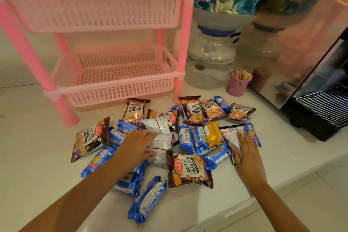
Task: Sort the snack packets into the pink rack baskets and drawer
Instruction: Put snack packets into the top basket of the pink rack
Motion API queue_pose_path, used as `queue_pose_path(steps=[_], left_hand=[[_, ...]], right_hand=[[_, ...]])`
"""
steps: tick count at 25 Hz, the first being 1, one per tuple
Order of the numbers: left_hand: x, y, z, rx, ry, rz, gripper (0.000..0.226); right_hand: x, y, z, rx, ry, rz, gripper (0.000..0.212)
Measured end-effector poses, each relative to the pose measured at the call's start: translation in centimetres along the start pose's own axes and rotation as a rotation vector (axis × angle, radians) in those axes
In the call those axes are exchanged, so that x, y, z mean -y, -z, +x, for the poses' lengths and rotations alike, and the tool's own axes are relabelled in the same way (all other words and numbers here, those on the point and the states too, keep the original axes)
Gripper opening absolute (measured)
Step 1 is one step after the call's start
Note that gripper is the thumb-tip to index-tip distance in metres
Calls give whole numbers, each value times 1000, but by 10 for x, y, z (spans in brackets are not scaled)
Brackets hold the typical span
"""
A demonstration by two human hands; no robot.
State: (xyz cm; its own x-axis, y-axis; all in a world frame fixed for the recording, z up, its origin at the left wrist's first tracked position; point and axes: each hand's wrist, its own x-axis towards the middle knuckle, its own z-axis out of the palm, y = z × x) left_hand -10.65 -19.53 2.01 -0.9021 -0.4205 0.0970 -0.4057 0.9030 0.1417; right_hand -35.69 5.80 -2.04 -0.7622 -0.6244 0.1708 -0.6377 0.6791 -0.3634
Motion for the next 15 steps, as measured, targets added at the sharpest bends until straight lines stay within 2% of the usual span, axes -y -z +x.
queue_pose_path(steps=[5,8,11,13,15], left_hand=[[-5,7,10,-18,-1,94,58],[-6,12,11,64,1,217,56],[-6,18,8,171,79,264,62],[-5,22,11,239,137,274,68],[-5,25,17,302,176,313,69]], right_hand=[[1,9,-4,42,-92,237,55],[10,20,-8,-26,-125,370,51],[21,33,-3,-114,-151,520,48],[37,44,8,-76,-284,844,39],[53,53,21,163,-469,1446,26]])
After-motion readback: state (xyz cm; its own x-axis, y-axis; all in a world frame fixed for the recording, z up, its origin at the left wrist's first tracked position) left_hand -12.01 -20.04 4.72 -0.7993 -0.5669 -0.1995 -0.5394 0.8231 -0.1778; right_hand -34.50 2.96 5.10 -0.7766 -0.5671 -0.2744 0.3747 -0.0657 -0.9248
